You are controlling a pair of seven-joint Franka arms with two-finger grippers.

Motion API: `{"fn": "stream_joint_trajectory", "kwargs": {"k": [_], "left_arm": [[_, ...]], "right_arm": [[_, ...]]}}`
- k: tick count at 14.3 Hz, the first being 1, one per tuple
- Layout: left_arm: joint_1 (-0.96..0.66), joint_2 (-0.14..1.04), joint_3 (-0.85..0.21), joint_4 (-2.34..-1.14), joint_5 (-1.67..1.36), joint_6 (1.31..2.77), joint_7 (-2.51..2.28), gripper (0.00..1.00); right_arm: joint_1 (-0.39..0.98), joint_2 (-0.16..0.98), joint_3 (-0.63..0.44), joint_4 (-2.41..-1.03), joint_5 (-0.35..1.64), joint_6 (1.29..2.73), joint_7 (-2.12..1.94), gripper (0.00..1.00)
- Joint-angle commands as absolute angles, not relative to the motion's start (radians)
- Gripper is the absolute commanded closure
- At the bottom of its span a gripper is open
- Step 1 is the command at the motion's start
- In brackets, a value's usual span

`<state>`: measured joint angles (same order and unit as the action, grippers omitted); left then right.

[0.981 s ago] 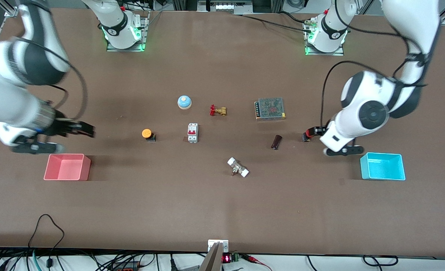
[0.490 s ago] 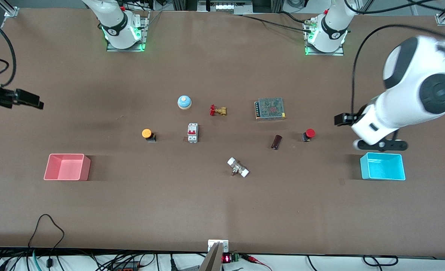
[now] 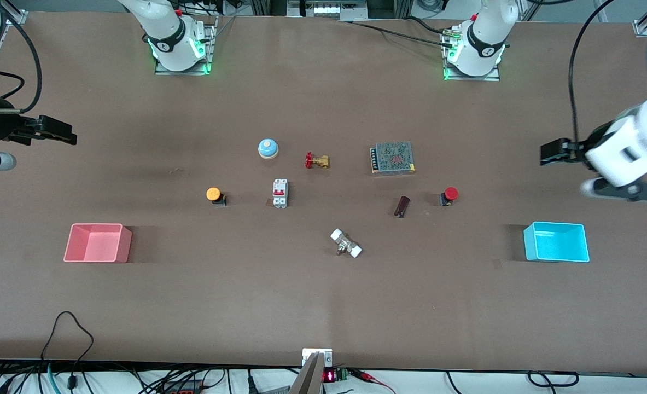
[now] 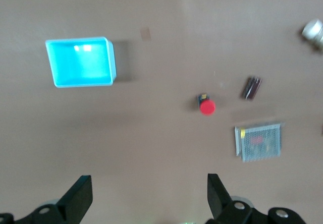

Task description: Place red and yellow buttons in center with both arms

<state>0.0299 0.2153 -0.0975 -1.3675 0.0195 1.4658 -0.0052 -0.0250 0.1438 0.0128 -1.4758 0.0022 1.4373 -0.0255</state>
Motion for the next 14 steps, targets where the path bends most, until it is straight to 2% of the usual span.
{"fn": "stream_joint_trajectory", "kwargs": {"k": [1,3,14], "left_arm": [[-0.005,-0.047,-0.029,-1.716,-0.012,1.678,0.023,0.00],[-0.003,-0.063,-0.029,-1.736,-0.006,1.671,0.018,0.00],[-0.005,-0.026,-0.031,-1.672,0.003,1.588,0.049,0.00]], "right_arm": [[-0.009,0.085,-0.009,-1.543,0.012,1.431,-0.040,0.00],[-0.009,0.058,-0.009,-1.575,0.012,1.430,-0.037,0.00],[-0.009,0.061,-0.009,-1.574,0.011,1.430,-0.037,0.00]]}}
